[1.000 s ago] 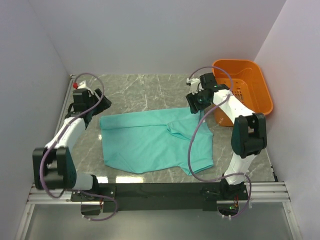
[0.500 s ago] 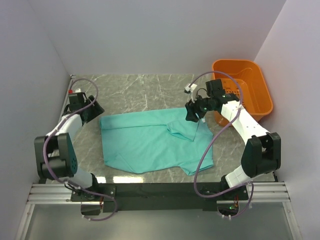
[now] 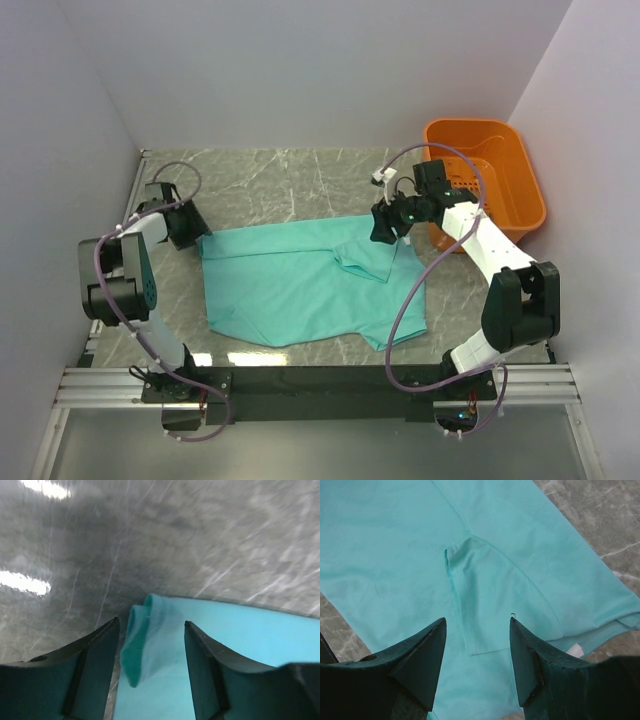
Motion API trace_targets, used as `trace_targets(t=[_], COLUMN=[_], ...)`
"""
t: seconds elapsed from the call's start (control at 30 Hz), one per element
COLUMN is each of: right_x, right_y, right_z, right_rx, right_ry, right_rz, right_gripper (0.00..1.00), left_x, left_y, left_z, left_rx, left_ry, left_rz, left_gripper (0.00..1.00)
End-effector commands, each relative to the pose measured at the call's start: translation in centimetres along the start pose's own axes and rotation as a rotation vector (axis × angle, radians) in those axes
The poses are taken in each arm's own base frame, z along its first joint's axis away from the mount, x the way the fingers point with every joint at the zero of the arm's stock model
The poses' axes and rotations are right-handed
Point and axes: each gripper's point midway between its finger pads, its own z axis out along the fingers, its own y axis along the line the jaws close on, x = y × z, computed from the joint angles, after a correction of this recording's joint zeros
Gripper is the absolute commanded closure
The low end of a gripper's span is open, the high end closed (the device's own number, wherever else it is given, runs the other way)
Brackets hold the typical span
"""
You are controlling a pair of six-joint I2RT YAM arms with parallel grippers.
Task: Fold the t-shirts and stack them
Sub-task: Fold the tshirt
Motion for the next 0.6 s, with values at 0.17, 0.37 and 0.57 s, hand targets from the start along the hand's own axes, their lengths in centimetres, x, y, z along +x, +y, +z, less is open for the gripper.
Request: trace_targets(t=[0.17, 0.37, 0.57], right_x=[-0.7, -0.7, -0.2], right_y=[-0.7, -1.0, -1.7], right_z=[-0.3, -0.6, -0.6], right_rx=[0.001, 0.005, 0.006], right_ry=[-0.047, -0.052, -0.045], right_rz=[0.022, 0.039, 0.064], right_gripper=[0.40, 0.40, 0.40], left_x=[1.6, 2.9, 1.3], left_y=[0.6, 0.4, 0.0], left_z=[0.7, 1.7, 1.7], left_rx=[-0.023, -0.013, -0.012], left_ry=[0.087, 0.153, 0.119], left_rz=[0.016, 0.021, 0.032], left_gripper=[0.48, 0.68, 0.97])
